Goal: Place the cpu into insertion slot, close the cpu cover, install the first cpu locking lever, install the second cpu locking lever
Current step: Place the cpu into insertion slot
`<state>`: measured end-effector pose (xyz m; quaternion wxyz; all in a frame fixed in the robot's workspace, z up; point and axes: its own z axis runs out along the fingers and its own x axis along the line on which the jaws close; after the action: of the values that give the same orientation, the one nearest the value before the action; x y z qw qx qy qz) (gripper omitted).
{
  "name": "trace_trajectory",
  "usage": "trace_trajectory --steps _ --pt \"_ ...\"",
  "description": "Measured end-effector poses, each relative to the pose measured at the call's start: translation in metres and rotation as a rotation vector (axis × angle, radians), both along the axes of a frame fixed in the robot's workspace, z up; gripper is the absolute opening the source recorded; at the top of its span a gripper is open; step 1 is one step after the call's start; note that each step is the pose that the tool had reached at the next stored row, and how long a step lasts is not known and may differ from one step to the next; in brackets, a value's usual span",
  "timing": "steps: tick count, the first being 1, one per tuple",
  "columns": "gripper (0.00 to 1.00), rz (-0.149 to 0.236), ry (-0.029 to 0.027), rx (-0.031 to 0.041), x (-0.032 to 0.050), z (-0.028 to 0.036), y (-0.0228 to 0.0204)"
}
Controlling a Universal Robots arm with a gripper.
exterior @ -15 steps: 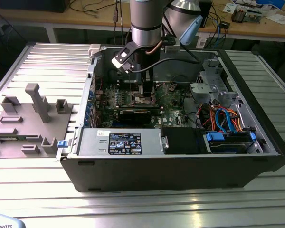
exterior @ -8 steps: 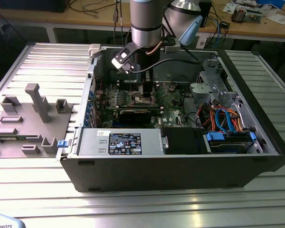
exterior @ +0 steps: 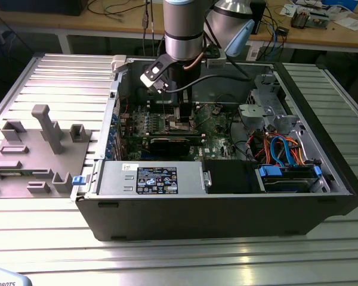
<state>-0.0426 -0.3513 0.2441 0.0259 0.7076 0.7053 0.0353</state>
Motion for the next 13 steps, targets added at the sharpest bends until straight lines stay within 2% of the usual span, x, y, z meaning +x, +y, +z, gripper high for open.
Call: trace_trajectory --steps 13 --pt "0.55 0.0 0.0001 -0.0001 0.0 -0.0033 0.0"
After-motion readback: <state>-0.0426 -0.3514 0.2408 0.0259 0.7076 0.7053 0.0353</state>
